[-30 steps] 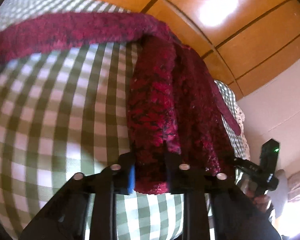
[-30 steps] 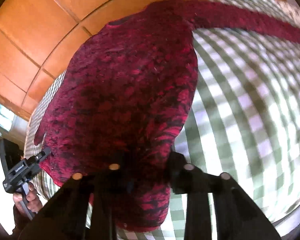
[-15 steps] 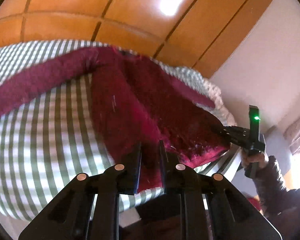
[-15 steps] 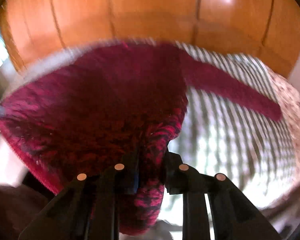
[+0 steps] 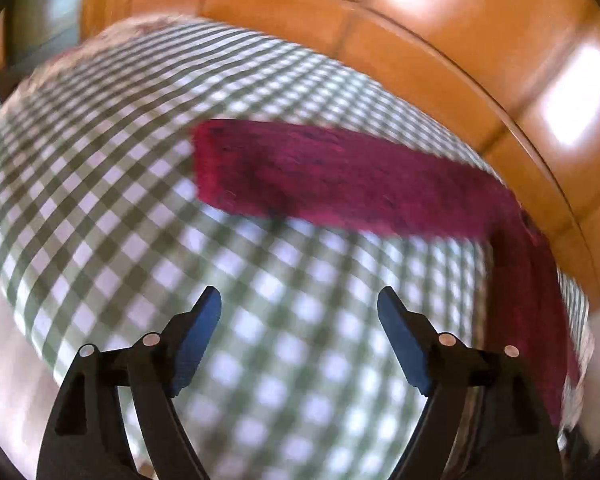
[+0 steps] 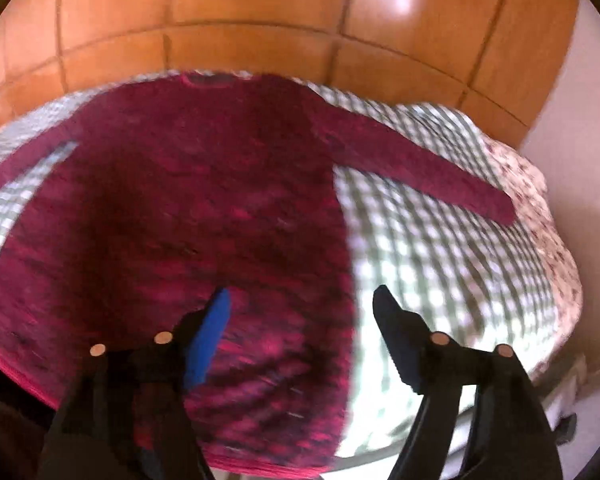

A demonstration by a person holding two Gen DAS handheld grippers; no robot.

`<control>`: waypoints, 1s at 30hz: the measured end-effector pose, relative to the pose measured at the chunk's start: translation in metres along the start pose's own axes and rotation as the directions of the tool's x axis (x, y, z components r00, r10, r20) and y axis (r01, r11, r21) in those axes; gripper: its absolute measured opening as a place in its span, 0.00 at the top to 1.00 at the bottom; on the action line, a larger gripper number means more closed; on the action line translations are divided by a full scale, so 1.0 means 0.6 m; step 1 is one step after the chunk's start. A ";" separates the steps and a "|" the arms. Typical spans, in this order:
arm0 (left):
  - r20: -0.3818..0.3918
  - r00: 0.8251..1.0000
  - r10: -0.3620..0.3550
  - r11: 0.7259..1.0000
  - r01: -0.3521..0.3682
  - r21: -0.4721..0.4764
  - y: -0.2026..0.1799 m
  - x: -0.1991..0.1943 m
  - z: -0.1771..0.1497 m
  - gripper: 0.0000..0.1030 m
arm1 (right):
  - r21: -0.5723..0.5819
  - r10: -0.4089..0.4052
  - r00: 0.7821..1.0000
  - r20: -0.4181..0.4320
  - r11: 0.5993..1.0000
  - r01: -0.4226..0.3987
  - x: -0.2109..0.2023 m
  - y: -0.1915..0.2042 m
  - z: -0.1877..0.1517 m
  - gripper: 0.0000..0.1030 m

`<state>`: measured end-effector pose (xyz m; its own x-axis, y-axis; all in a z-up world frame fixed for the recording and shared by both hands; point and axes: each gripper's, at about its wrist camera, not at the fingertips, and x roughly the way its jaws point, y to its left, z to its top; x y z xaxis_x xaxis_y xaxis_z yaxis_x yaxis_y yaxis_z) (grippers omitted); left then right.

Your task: Fold small clothes

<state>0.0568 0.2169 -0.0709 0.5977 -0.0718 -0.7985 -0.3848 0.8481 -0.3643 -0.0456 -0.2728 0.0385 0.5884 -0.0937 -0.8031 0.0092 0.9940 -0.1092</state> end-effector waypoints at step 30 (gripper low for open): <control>0.190 0.965 0.180 0.984 -0.179 -0.026 0.047 0.087 0.251 0.45 | -0.159 0.374 0.919 -0.121 0.907 -0.390 0.081 0.327 0.017 0.25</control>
<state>0.1832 0.3162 -0.0505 0.6409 0.1832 -0.7454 -0.5033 0.8335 -0.2279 -0.0066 -0.0815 -0.0160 0.4466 0.2788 -0.8502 -0.3498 0.9290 0.1209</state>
